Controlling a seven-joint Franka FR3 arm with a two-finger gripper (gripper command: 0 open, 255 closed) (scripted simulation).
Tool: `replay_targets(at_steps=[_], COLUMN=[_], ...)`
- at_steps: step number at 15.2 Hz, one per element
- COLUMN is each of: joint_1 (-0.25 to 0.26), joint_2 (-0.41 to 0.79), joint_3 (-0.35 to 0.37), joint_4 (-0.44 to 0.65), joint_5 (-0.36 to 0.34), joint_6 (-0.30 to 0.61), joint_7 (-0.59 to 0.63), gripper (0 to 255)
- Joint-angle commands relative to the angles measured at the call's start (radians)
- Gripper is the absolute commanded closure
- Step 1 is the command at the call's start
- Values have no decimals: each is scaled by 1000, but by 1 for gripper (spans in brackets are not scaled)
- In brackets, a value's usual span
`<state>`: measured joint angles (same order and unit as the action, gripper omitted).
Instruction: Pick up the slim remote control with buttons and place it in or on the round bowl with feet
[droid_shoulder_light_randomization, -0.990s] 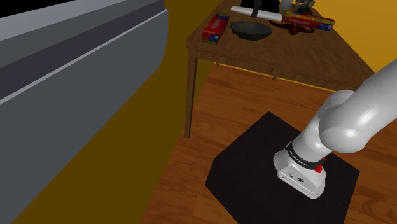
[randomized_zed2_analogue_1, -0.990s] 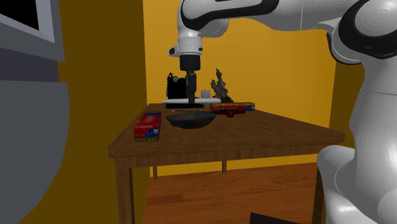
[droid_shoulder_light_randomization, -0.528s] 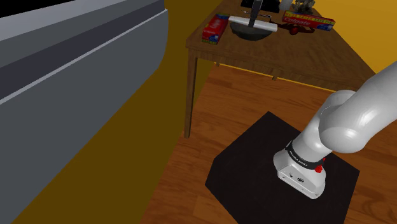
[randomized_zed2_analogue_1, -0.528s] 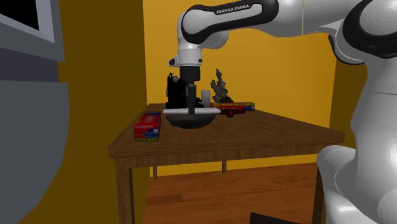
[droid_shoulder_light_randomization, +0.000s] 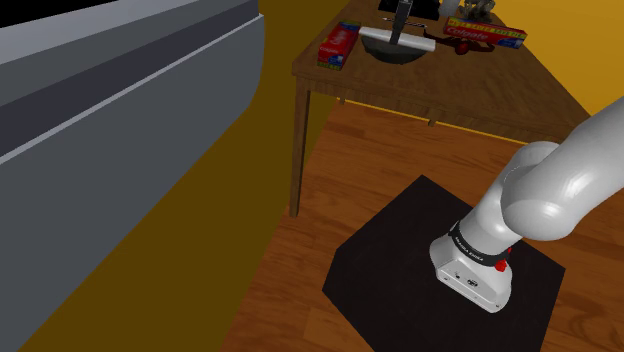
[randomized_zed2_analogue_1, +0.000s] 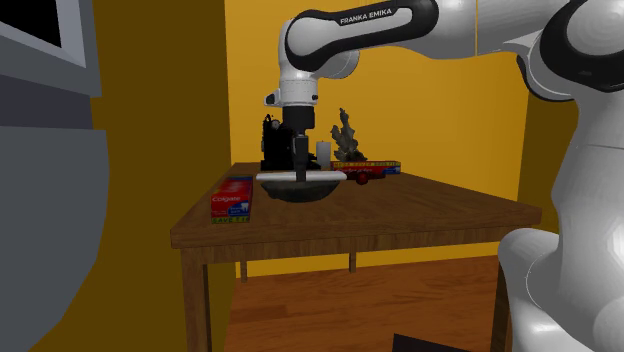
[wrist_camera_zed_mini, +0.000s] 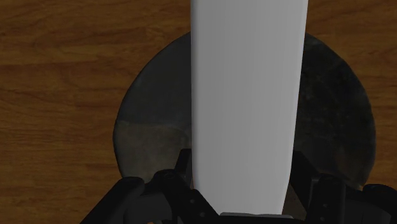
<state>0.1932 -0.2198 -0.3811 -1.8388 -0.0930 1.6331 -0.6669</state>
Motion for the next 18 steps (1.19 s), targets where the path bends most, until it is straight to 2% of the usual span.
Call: replay_targets(at_steps=[1,6,10,18], joint_1=[0,0,3,3], joint_2=[0,0,36,36], joint_3=[0,0,-1,-1], joint_4=[0,0,165,165], joint_5=[0,0,13,13], joint_6=[0,0,-131,-131], joint_7=[0,0,-11,-11], gripper=[0,0,0,0])
